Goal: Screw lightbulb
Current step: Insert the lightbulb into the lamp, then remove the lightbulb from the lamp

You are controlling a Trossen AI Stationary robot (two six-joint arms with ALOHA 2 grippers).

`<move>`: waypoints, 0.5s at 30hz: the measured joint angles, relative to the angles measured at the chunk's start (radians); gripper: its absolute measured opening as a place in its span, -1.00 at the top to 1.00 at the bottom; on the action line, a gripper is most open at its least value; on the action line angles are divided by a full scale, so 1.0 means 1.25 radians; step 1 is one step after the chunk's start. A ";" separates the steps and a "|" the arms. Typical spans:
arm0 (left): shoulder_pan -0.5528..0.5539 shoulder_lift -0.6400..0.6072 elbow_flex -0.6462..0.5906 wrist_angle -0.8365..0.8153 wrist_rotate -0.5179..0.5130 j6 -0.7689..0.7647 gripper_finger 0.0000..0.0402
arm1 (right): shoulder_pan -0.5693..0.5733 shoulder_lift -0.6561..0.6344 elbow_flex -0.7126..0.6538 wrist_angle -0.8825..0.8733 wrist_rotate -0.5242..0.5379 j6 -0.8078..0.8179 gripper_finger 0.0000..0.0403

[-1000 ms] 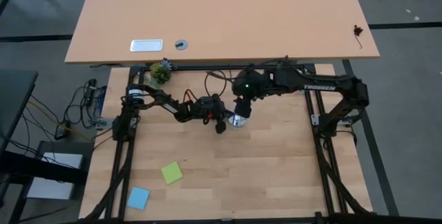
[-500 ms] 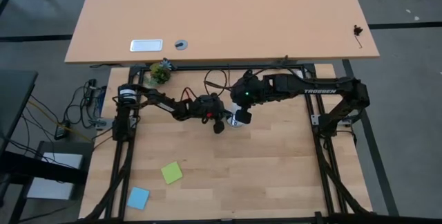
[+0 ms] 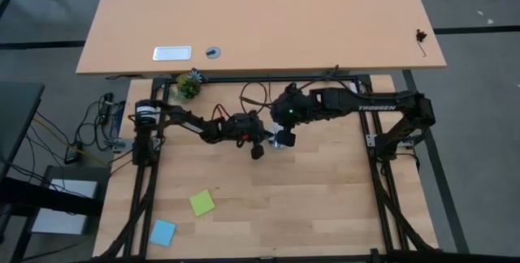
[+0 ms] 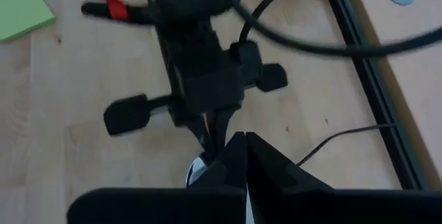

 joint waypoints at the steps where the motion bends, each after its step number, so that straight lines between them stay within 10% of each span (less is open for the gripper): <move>1: 0.000 -0.012 -0.009 -0.001 0.000 0.000 0.94 | 0.002 0.000 0.000 0.000 0.000 -0.001 0.96; 15: 0.000 -0.214 -0.147 0.064 -0.001 0.003 0.94 | 0.029 -0.001 -0.051 0.074 0.000 -0.027 0.96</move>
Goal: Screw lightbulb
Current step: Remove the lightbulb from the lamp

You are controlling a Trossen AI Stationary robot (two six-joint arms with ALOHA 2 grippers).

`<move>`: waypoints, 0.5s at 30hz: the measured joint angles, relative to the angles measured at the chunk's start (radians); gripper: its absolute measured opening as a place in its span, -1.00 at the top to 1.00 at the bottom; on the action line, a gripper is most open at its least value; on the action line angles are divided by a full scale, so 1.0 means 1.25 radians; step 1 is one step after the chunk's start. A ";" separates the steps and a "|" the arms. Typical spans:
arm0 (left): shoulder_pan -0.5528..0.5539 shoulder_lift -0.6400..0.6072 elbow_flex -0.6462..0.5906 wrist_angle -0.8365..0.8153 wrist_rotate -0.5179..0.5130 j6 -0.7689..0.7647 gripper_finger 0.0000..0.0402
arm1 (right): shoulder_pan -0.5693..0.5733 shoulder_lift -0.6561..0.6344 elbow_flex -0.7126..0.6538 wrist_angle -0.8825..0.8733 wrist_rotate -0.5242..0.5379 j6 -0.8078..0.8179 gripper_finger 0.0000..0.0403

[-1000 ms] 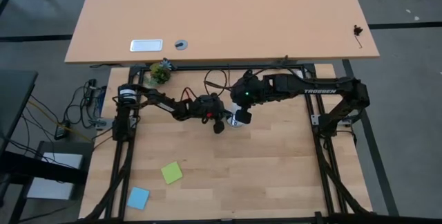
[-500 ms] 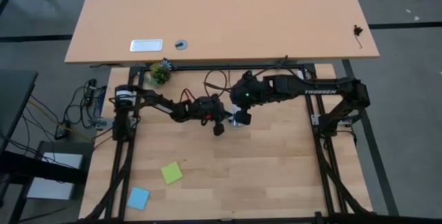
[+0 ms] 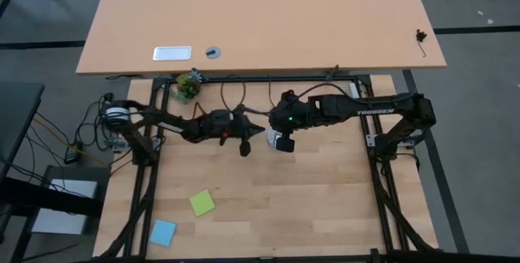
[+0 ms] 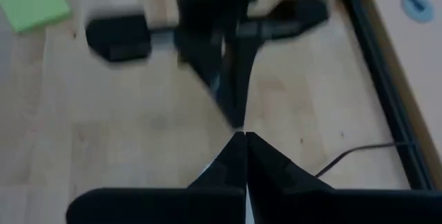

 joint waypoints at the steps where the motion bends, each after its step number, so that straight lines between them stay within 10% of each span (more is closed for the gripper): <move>1: 0.000 -0.015 -0.009 -0.003 0.000 0.000 0.94 | 0.003 0.000 -0.005 -0.003 0.000 -0.001 0.95; 15: 0.000 -0.163 -0.081 -0.005 0.044 0.018 0.94 | 0.021 -0.025 -0.113 0.146 0.000 -0.013 0.96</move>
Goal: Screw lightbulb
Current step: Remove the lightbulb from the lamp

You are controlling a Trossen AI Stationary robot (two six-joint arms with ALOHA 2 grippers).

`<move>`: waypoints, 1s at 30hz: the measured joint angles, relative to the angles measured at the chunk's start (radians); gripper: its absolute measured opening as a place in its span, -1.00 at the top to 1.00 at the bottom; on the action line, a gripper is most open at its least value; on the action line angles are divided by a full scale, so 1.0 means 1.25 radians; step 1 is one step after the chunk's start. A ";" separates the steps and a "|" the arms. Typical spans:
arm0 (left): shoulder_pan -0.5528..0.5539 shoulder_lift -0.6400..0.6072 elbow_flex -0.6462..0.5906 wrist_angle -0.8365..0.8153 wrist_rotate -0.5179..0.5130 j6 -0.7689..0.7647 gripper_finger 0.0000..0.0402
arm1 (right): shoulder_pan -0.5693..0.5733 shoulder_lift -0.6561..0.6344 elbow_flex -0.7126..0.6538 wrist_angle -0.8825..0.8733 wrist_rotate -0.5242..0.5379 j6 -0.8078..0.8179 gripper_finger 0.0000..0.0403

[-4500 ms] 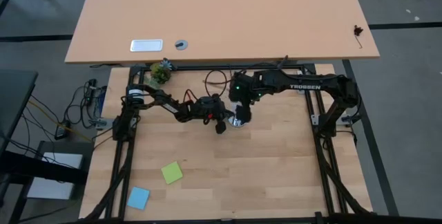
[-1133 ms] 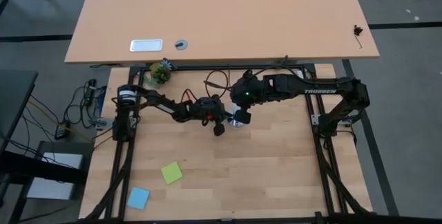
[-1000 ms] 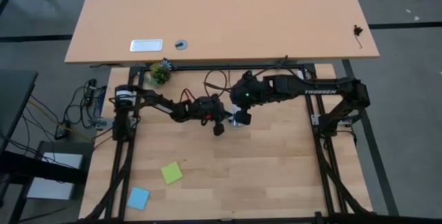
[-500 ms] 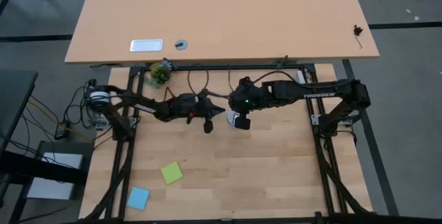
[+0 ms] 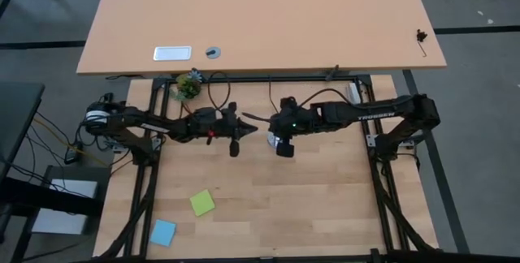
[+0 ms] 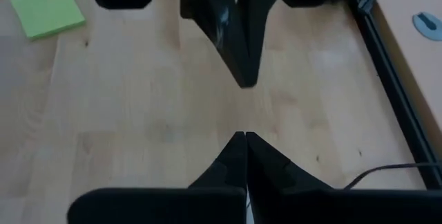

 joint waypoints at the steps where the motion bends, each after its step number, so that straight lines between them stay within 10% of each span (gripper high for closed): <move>1: 0.000 -0.004 -0.002 -0.002 0.004 0.000 0.94 | 0.002 -0.006 -0.017 0.018 0.000 0.002 0.96; 30: 0.000 -0.012 -0.007 0.001 0.035 -0.003 0.94 | 0.039 -0.126 -0.375 0.451 -0.007 0.091 0.93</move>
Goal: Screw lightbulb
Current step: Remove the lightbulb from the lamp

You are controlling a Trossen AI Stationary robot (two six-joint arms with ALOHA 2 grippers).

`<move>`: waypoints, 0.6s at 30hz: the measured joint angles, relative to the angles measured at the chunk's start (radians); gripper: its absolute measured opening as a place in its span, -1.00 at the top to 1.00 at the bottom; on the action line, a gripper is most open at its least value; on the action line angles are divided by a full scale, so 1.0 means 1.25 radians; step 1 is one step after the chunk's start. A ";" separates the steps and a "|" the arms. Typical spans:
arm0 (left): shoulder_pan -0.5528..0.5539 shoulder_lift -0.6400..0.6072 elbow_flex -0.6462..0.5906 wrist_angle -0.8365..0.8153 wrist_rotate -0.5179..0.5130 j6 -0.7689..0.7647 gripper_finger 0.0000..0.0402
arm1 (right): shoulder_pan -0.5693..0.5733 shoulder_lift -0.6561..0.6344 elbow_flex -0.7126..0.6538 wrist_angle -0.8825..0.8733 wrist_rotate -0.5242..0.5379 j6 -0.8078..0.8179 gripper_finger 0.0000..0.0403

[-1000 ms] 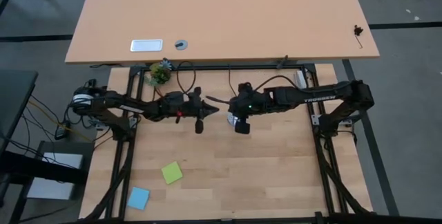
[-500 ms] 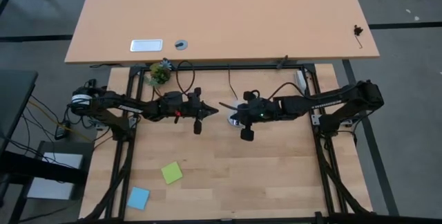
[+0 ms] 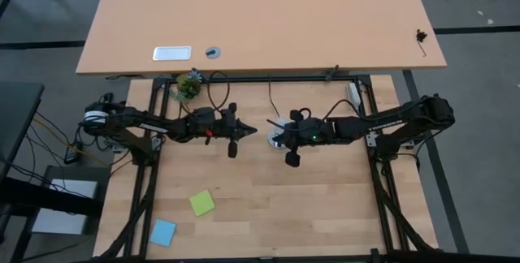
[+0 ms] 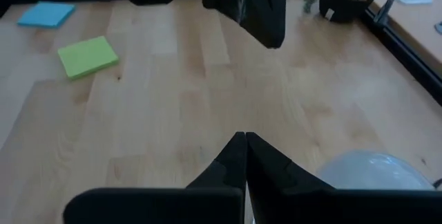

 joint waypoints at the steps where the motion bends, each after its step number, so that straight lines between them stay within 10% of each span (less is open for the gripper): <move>1: 0.000 0.000 0.000 0.000 0.000 0.000 0.94 | 0.000 0.000 -0.005 0.014 0.000 0.000 0.93; 18: 0.000 0.001 0.000 0.002 -0.001 0.000 0.94 | 0.000 0.000 -0.014 0.036 0.000 0.000 0.91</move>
